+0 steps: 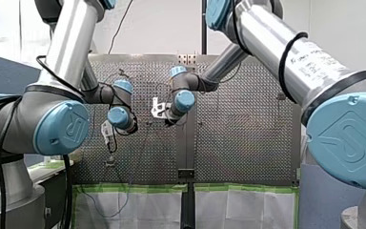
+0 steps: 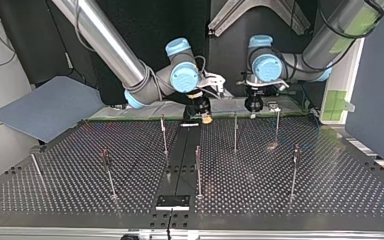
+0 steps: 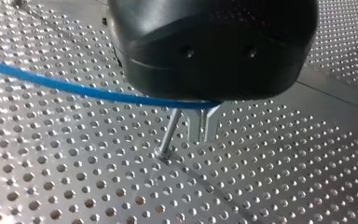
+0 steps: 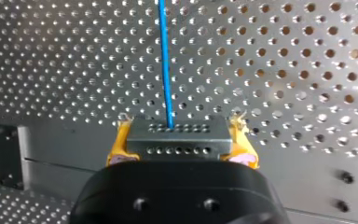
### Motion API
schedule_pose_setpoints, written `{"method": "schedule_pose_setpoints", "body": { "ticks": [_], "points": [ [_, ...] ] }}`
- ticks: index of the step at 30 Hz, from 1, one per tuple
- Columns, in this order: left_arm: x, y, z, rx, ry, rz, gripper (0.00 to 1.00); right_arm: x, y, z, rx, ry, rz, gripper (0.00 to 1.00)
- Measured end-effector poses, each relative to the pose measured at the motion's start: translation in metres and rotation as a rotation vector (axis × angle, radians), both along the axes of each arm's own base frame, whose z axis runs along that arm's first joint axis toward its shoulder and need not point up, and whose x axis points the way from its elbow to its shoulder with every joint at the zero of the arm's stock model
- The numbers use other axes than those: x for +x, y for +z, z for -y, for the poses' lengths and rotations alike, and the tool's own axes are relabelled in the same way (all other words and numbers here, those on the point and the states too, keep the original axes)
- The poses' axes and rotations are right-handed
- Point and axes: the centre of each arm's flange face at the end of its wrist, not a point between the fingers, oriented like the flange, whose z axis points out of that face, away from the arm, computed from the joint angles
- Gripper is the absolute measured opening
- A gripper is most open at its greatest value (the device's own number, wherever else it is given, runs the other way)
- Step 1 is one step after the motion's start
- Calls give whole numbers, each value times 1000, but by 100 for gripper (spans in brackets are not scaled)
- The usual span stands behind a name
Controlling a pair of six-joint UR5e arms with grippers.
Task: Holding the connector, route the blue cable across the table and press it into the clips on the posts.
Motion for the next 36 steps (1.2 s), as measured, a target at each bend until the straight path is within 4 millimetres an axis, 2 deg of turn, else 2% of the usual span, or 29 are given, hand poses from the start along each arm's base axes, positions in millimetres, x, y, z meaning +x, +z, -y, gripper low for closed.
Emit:
{"method": "schedule_pose_setpoints", "body": {
  "ticks": [6, 14, 17, 25, 36],
  "points": [
    [15, -7, -3, -8, -9, -4, 0, 0, -22, 3, 23, 3, -16, 0],
    [38, 8, -2, -35, -13, 47, 0, -3, -22, 15, 19, -6, -11, 0],
    [32, 5, 3, -29, -21, 37, 0, -4, -17, 22, 15, -11, -2, 0],
    [32, 4, 4, -29, -24, 36, 0, -4, 0, 41, -5, -8, 35, 0],
    [32, 4, 3, -28, -21, 36, 2, -12, 3, 56, -5, -11, 45, 0]
  ]
}}
